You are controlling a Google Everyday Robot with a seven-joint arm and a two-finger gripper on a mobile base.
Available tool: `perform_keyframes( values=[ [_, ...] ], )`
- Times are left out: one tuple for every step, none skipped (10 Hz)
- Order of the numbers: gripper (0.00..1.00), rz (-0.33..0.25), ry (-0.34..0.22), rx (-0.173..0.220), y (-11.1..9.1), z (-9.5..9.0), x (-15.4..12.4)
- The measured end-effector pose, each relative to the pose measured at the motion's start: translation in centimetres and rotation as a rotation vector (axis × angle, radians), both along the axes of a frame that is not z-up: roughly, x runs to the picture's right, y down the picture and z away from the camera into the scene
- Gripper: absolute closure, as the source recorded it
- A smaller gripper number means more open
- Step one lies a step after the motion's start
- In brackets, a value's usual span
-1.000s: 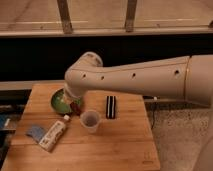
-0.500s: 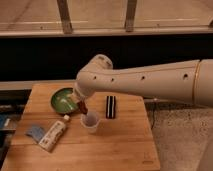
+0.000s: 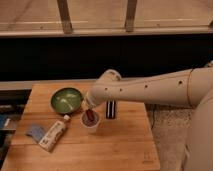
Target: Place the pepper in the ceramic cup
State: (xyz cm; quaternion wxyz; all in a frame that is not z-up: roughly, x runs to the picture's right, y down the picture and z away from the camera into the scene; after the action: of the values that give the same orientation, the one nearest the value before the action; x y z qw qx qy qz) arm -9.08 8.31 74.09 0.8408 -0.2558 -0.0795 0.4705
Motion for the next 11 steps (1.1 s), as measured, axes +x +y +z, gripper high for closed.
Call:
perform_keyframes(
  values=[
    [0.97, -0.003, -0.002, -0.001, 0.07, 0.0, -0.19],
    [0.87, -0.002, -0.002, -0.001, 0.05, -0.01, -0.16],
    [0.79, -0.002, -0.001, -0.001, 0.08, 0.01, -0.1],
    [0.69, -0.003, -0.002, -0.001, 0.09, 0.0, -0.17],
    [0.57, -0.003, -0.002, -0.001, 0.08, -0.01, -0.17],
    [0.47, -0.002, -0.001, -0.001, 0.06, -0.01, -0.14],
    [0.39, -0.002, -0.002, -0.001, 0.07, 0.0, -0.15],
    [0.27, -0.002, -0.002, -0.001, 0.07, -0.02, -0.15],
    [0.21, -0.002, -0.001, -0.001, 0.07, -0.01, -0.13],
    [0.2, -0.002, -0.001, -0.001, 0.08, -0.01, -0.13],
    [0.2, -0.002, -0.001, -0.001, 0.07, -0.01, -0.11]
  ],
)
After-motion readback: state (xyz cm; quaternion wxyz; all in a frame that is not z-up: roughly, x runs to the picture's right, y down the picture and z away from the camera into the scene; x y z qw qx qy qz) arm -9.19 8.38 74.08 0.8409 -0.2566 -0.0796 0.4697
